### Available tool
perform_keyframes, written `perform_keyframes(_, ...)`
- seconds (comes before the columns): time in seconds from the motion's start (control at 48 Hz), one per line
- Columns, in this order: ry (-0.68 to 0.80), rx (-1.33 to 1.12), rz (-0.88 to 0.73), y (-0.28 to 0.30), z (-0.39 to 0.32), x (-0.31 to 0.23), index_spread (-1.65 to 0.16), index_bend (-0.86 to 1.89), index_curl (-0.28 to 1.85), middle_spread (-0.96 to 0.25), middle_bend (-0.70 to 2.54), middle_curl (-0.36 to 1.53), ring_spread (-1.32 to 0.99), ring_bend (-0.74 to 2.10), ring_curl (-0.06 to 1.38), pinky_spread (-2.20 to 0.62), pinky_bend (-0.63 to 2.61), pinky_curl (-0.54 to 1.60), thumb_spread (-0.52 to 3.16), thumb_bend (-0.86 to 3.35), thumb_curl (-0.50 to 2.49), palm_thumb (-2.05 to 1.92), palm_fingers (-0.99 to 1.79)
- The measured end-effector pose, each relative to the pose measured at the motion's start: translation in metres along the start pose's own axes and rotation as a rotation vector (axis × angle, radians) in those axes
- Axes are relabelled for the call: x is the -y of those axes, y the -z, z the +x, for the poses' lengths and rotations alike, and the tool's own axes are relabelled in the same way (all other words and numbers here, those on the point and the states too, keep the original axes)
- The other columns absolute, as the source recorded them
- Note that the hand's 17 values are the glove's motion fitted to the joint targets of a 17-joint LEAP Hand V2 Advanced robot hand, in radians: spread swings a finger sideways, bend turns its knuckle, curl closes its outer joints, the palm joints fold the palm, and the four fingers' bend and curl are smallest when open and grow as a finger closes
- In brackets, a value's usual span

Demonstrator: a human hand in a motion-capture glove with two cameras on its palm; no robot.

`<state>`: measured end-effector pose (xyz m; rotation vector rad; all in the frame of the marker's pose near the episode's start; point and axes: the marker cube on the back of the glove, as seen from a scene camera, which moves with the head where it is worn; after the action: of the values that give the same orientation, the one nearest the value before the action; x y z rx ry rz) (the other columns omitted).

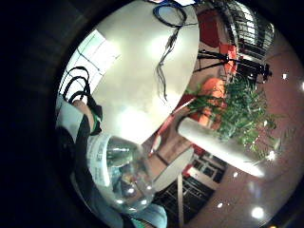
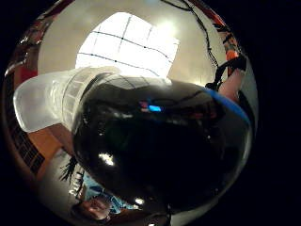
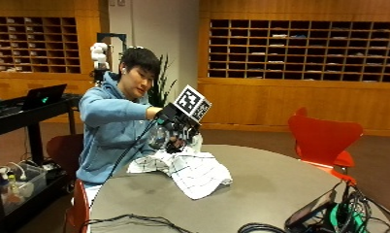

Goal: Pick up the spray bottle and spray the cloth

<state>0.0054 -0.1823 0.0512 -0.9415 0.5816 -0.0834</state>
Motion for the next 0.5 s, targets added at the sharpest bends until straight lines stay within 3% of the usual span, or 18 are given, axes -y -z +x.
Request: perform_keyframes(0.5,-0.009,-0.02,-0.007,0.013,-0.002,0.005,-0.26,0.2,0.5,-0.19,0.38,0.46,-0.2,0.46,0.42,-0.24,0.41,0.37,0.27,-0.04,0.73,0.89,1.31)
